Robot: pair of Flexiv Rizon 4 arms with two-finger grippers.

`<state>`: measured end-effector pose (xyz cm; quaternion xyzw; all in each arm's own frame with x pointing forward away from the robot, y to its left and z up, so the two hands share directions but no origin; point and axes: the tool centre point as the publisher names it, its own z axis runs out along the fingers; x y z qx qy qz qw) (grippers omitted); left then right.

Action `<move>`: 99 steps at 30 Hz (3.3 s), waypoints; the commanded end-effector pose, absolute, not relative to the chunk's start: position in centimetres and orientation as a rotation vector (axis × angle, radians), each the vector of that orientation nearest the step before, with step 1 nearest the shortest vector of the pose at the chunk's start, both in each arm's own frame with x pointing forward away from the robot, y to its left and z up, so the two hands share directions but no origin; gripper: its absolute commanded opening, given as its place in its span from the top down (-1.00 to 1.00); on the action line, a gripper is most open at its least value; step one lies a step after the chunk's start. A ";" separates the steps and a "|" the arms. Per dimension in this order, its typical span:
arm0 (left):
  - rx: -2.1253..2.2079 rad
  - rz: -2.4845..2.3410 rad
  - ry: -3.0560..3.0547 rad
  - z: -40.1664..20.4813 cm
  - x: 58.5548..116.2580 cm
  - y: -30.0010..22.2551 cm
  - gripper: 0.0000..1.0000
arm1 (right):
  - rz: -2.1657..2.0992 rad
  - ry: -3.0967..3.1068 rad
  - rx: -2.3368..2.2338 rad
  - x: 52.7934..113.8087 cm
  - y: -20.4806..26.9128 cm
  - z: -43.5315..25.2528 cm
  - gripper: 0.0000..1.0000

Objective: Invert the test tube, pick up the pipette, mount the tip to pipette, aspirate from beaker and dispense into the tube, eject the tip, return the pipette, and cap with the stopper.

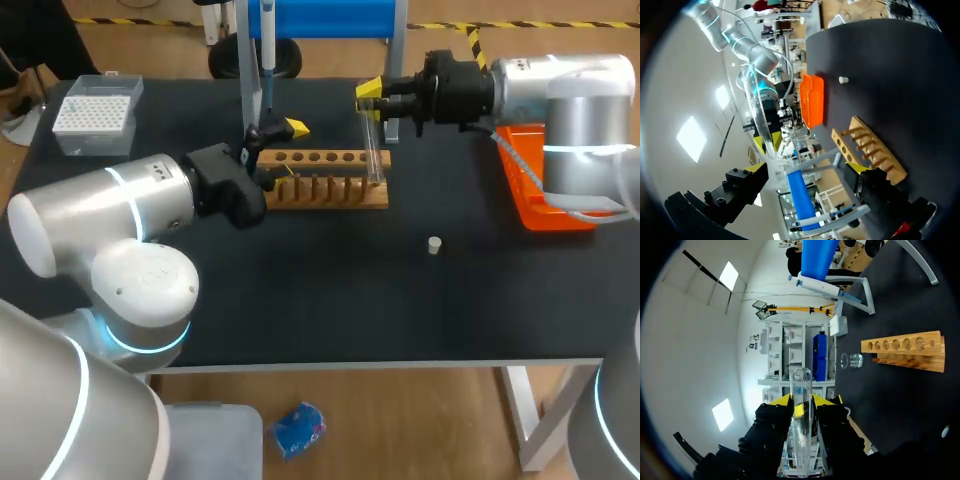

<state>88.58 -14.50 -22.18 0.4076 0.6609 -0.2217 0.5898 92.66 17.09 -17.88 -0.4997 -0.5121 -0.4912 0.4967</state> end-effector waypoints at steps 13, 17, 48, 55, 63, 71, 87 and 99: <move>0.808 -0.899 0.842 -20.6 88.1 -14.7 -1.00 | -1.220 -1.287 -1.133 94.1 18.1 -20.1 1.00; 0.808 -0.899 0.842 -20.6 88.1 -14.7 -1.00 | -1.220 -1.287 -1.133 94.1 18.1 -20.1 1.00; 1.202 -0.855 1.109 -20.2 88.5 -16.0 -1.00 | -1.177 -1.331 -1.155 95.9 19.6 -22.0 1.00; 1.242 -0.871 1.160 -21.0 88.2 -16.6 -1.00 | -1.182 -1.341 -1.165 96.6 20.6 -22.0 1.00; 1.235 -0.879 1.175 -21.3 88.0 -17.8 -1.00 | -1.184 -1.338 -1.159 97.2 21.9 -21.9 1.00; 1.253 -0.890 1.172 -21.6 87.5 -19.6 -1.00 | -1.186 -1.334 -1.160 97.8 23.1 -22.0 1.00; 1.229 -0.930 1.232 -22.1 88.2 -20.2 -0.69 | -1.193 -1.345 -1.152 98.0 23.8 -22.1 1.00; 1.229 -0.945 1.250 -22.4 88.4 -20.8 -0.20 | -1.190 -1.344 -1.149 97.9 24.0 -22.2 1.00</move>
